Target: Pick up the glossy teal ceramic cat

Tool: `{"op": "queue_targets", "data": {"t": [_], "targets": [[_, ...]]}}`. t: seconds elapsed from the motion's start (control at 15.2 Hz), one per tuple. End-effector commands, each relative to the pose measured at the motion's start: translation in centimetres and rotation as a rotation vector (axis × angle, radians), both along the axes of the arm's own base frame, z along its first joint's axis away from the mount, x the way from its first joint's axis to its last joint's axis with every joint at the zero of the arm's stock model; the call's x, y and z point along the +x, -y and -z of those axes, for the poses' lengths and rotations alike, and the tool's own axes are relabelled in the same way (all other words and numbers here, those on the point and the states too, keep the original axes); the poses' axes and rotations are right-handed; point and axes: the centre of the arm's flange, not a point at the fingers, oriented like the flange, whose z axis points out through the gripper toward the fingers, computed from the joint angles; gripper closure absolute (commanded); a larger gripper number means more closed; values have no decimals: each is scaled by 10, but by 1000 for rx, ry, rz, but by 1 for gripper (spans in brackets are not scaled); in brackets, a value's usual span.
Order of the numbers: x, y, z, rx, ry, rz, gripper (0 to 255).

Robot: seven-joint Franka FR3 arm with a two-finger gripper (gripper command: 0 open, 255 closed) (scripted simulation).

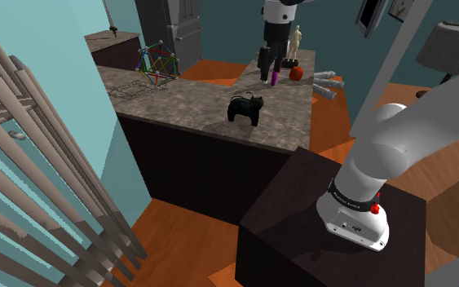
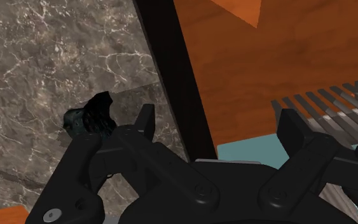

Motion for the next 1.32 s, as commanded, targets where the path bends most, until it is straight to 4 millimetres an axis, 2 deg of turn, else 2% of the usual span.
{"op": "queue_targets", "data": {"t": [0.0,0.66,1.25], "targets": [[12,18,12,13,5,-15,0],[91,103,85,78,22,-81,0],[167,171,155,138,36,-140,0]]}}
